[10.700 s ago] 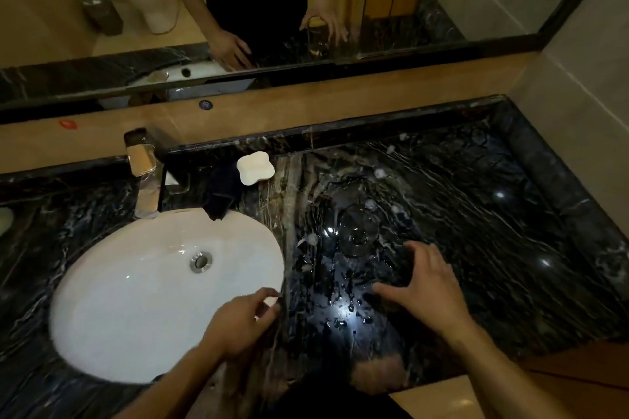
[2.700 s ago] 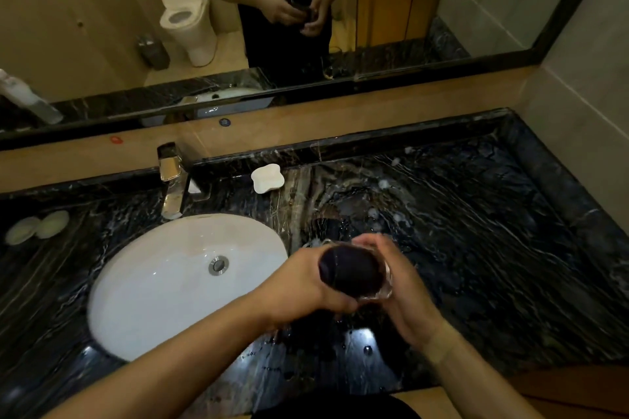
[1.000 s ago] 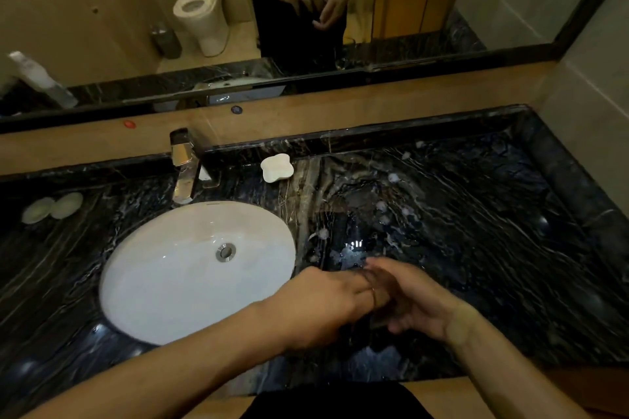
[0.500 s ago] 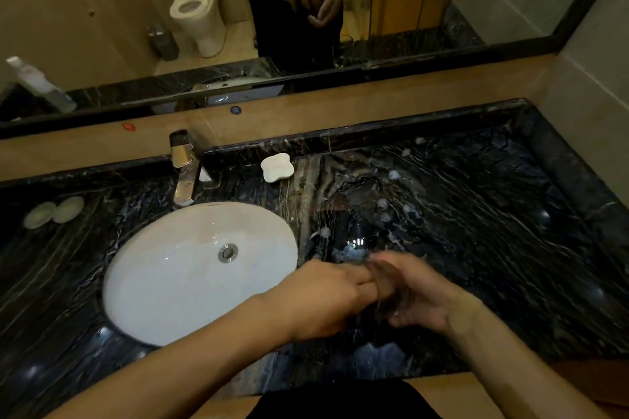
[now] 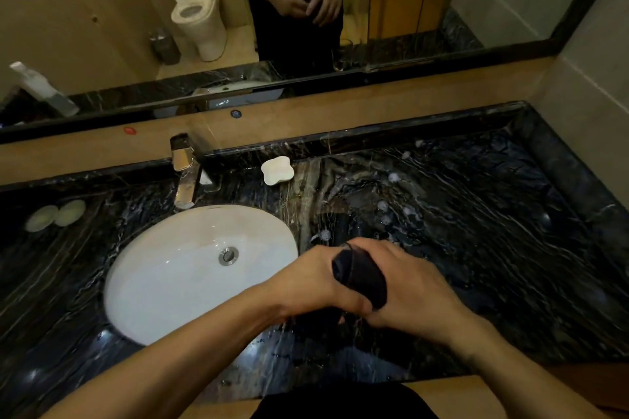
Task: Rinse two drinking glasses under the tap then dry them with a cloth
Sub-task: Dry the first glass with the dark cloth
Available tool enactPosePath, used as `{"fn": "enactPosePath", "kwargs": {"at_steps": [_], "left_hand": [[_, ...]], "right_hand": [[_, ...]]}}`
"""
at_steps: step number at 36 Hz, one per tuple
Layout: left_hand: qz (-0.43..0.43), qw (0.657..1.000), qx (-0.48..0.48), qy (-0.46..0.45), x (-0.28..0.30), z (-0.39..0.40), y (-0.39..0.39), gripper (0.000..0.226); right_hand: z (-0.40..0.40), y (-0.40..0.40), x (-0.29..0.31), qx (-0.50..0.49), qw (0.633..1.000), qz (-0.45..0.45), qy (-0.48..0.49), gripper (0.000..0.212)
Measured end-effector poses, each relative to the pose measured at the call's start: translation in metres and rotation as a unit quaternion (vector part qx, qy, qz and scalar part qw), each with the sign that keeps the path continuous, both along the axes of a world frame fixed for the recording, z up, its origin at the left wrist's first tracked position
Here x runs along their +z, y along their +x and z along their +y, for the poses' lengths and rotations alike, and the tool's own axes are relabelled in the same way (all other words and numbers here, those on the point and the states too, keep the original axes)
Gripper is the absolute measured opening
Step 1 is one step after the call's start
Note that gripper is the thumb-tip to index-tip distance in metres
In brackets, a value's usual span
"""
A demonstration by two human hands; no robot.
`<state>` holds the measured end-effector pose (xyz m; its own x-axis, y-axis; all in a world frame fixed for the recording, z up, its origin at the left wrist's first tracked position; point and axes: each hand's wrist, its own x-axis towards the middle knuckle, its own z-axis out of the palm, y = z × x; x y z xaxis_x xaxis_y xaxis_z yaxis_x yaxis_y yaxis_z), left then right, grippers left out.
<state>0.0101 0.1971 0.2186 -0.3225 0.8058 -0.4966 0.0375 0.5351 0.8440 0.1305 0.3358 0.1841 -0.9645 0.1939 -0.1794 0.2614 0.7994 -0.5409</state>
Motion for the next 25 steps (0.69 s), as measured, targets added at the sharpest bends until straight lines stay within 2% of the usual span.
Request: {"fn": "enactPosePath", "kwargs": {"at_steps": [3,5,7,10,13,14,16,18,20,23,25], "left_hand": [[0.114,0.986,-0.119,0.038,0.001,-0.005,-0.001,0.055],[0.171,0.961,-0.205,0.069,0.006,-0.007,-0.003,0.063],[0.182,0.943,-0.26,0.097,0.012,-0.009,-0.003,0.063],[0.164,0.946,-0.257,0.114,0.02,-0.011,-0.01,0.056],[0.15,0.964,-0.193,0.108,0.026,-0.016,-0.024,0.045],[0.132,0.974,-0.146,0.111,0.027,-0.018,-0.027,0.042],[0.092,0.986,0.001,0.138,0.029,-0.02,-0.026,0.04],[0.093,0.967,0.159,0.176,0.026,-0.018,-0.016,0.042],[0.128,0.937,0.251,0.207,0.013,-0.014,-0.005,0.043],[0.218,0.903,0.282,0.241,-0.005,-0.006,0.013,0.046],[0.289,0.884,0.257,0.263,-0.017,0.0,0.03,0.047]], "right_hand": [[0.018,0.002,0.004,0.006,0.975,-0.064,-0.212,0.09],[0.028,0.003,0.002,0.061,0.923,-0.111,-0.364,0.086],[0.032,0.005,-0.001,0.115,0.855,-0.146,-0.484,0.085],[0.035,0.008,-0.009,0.135,0.782,-0.157,-0.588,0.102],[0.037,0.01,-0.015,0.117,0.717,-0.134,-0.674,0.099],[0.038,0.012,-0.017,0.107,0.703,-0.116,-0.693,0.096],[0.039,0.015,-0.022,0.043,0.7,-0.072,-0.709,0.091],[0.036,0.016,-0.025,-0.045,0.707,-0.015,-0.706,0.087],[0.029,0.013,-0.025,-0.131,0.726,0.045,-0.673,0.079],[0.014,0.004,-0.021,-0.22,0.721,0.086,-0.652,0.074],[0.003,-0.002,-0.021,-0.25,0.689,0.111,-0.672,0.07]]}}
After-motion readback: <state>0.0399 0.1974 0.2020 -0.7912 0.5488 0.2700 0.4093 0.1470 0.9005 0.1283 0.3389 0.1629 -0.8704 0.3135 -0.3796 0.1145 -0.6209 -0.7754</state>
